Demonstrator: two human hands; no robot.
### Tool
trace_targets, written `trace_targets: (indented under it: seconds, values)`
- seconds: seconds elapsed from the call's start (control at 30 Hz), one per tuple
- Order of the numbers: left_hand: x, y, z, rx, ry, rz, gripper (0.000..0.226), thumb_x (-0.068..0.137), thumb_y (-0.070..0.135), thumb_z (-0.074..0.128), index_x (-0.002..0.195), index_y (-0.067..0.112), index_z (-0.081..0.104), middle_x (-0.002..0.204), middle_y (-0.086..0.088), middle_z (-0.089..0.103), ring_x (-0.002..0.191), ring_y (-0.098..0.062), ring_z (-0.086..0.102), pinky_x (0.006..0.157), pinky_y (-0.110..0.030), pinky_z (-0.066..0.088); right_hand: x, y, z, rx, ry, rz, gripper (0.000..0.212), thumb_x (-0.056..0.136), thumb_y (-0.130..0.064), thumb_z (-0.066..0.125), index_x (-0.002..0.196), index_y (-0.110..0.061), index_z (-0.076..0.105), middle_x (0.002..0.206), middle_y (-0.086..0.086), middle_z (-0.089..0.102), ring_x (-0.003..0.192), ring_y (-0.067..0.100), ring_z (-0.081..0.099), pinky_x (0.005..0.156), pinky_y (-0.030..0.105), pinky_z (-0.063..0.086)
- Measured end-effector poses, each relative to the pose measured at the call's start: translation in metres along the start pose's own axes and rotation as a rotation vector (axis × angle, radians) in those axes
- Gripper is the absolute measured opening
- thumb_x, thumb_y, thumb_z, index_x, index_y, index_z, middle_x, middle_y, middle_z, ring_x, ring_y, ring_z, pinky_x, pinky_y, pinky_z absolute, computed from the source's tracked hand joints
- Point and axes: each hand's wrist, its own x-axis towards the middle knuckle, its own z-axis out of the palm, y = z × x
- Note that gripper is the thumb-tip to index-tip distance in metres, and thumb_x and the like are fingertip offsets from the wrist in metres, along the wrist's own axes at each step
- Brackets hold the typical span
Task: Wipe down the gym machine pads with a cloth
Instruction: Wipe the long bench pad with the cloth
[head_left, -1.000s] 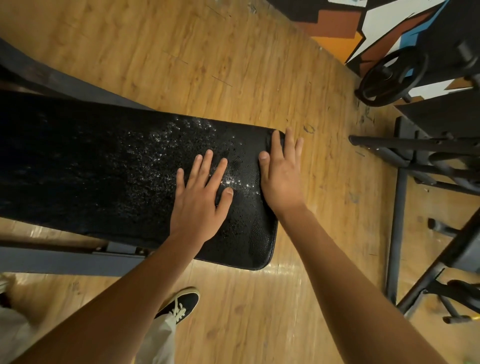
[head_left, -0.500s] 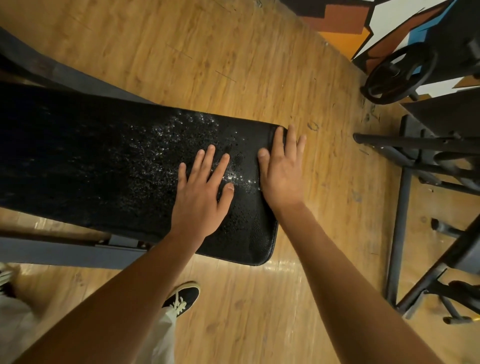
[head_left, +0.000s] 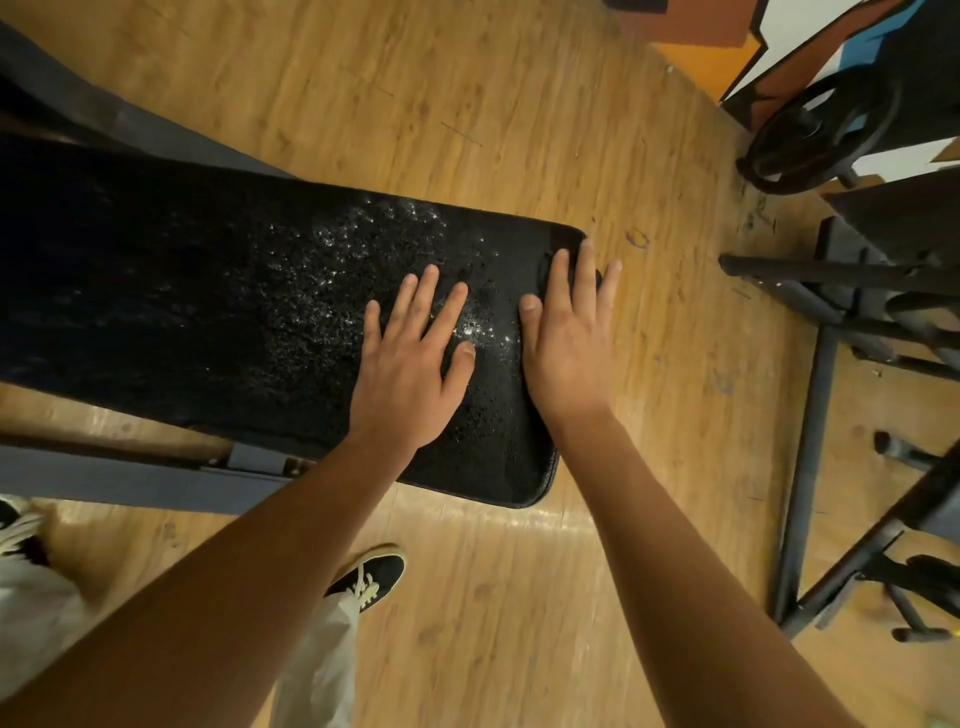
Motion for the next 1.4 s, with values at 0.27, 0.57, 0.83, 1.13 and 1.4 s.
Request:
trace_targets:
  seconds: [0.27, 0.57, 0.83, 1.13, 1.4]
  values:
    - [0.000, 0.000, -0.001, -0.018, 0.001, 0.010, 0.060, 0.105, 0.045, 0.030, 0.161, 0.026, 0.025, 0.171, -0.004, 0.012, 0.158, -0.022, 0.007, 0.126, -0.056, 0.008, -0.037, 0.001, 0.004, -0.049, -0.025, -0.018, 0.063, 0.109, -0.043, 0.022, 0.160, -0.006, 0.026, 0.171, 0.013, 0.012, 0.157, 0.041, -0.003, 0.126, 0.053, 0.017]
    - [0.000, 0.000, -0.002, -0.016, -0.008, 0.007, 0.060, 0.105, 0.044, 0.030, 0.161, 0.026, 0.025, 0.171, -0.004, 0.012, 0.158, -0.022, 0.007, 0.126, -0.056, 0.008, -0.020, 0.002, 0.002, 0.006, -0.004, -0.027, 0.058, 0.111, -0.037, 0.031, 0.160, -0.006, 0.026, 0.171, 0.013, 0.009, 0.157, 0.041, -0.004, 0.128, 0.051, 0.013]
    - [0.000, 0.000, -0.002, -0.051, 0.011, 0.010, 0.058, 0.106, 0.041, 0.034, 0.161, 0.025, 0.027, 0.170, -0.005, 0.013, 0.158, -0.022, 0.006, 0.126, -0.056, 0.007, -0.092, -0.005, 0.006, -0.003, -0.050, -0.005, 0.057, 0.110, -0.036, 0.033, 0.160, -0.008, 0.028, 0.171, 0.011, 0.012, 0.157, 0.038, -0.003, 0.124, 0.048, 0.021]
    - [0.000, 0.000, -0.005, -0.054, -0.005, 0.016, 0.059, 0.105, 0.042, 0.031, 0.161, 0.025, 0.025, 0.170, -0.005, 0.012, 0.158, -0.022, 0.006, 0.126, -0.056, 0.006, -0.063, -0.005, 0.005, -0.037, -0.034, 0.000, 0.056, 0.111, -0.034, 0.037, 0.160, -0.007, 0.028, 0.171, 0.012, 0.012, 0.157, 0.041, -0.004, 0.126, 0.055, 0.016]
    - [0.000, -0.001, -0.004, -0.063, -0.004, 0.013, 0.058, 0.105, 0.040, 0.033, 0.161, 0.025, 0.026, 0.170, -0.005, 0.013, 0.158, -0.022, 0.007, 0.126, -0.056, 0.006, -0.156, -0.010, 0.016, -0.084, -0.058, -0.001, 0.055, 0.112, -0.037, 0.028, 0.160, -0.011, 0.026, 0.172, 0.007, 0.006, 0.158, 0.034, -0.007, 0.125, 0.042, 0.009]
